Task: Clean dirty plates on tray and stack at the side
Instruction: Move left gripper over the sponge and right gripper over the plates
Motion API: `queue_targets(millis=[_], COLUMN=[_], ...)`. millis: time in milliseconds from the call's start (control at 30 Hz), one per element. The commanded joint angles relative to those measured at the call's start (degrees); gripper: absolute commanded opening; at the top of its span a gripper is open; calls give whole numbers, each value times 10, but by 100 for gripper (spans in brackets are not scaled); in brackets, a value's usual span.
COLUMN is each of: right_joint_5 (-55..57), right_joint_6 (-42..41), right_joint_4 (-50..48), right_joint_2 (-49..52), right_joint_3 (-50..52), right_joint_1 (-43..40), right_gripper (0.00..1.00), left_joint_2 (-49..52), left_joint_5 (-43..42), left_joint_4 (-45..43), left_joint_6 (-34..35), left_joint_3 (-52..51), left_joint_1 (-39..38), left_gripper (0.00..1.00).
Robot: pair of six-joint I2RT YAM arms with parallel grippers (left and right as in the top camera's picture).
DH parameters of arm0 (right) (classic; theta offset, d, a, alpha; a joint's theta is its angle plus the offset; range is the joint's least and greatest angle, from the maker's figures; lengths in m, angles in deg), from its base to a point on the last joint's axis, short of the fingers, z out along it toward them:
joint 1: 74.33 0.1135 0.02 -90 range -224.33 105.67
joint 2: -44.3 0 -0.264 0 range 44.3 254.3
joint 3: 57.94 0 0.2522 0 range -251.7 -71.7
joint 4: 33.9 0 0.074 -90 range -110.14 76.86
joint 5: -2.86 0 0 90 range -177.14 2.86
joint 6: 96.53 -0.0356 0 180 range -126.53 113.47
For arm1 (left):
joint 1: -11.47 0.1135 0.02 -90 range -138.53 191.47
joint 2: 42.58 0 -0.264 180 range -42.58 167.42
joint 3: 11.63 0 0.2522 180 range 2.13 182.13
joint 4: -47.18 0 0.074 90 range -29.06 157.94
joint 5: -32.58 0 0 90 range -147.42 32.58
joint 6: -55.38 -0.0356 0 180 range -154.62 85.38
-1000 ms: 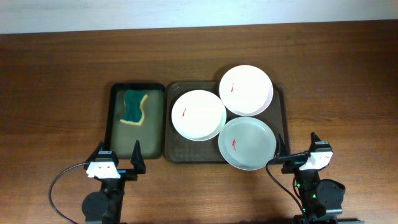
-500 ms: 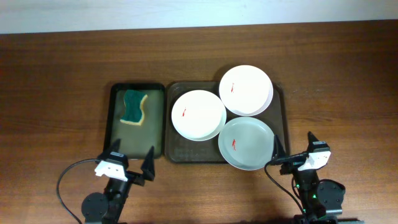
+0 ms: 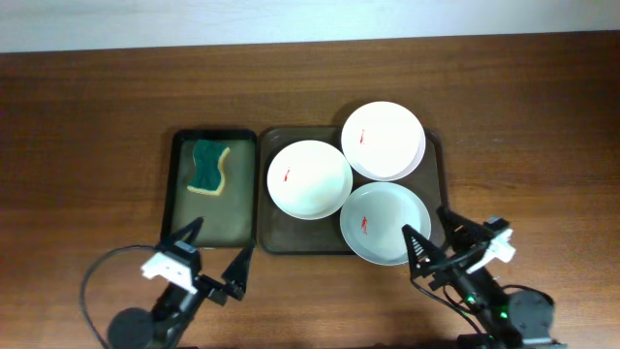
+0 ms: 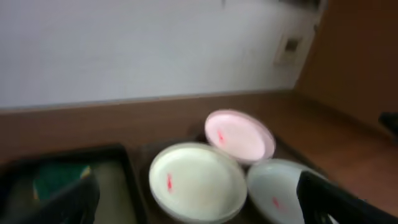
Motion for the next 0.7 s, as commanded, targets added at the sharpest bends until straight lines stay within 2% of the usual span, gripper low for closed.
queue_targets(millis=[0, 100, 200, 267, 333, 400, 467, 533, 600, 633, 667], right_joint_5=[-11, -12, -9, 4, 6, 9, 3, 4, 9, 17, 29], right_joint_6=[14, 76, 149, 166, 166, 167, 166, 169, 177, 177, 177], right_joint_4=[61, 206, 428, 569, 655, 683, 689, 704, 703, 696, 692], right_joint_2=[77, 202, 369, 498, 606, 684, 751, 801, 840, 859, 867], right_joint_3=[-139, -288, -473, -608, -711, -764, -772, -772, -772, -772, -772], right_joint_1=[5, 5, 5, 5, 5, 5, 5, 10, 24, 40, 51], right_gripper=[98, 98, 98, 98, 98, 98, 99, 86, 73, 58, 48], left_joint_2=[84, 202, 354, 455, 564, 654, 720, 772, 815, 845, 867], left_joint_5=[33, 37, 76, 76, 75, 67, 69, 87, 95, 100, 105], left_joint_4=[78, 169, 302, 388, 479, 548, 583, 600, 603, 597, 594], left_joint_6=[8, -41, -101, -127, -136, -135, -136, -136, -136, -135, -132], left_joint_3=[179, 340, 499, 589, 677, 735, 749, 749, 749, 749, 749], left_joint_1=[1, 1, 1, 1, 1, 1, 1, 1, 1, 1, 1], left_gripper=[99, 99, 99, 99, 99, 99, 99, 99, 84, 55, 38])
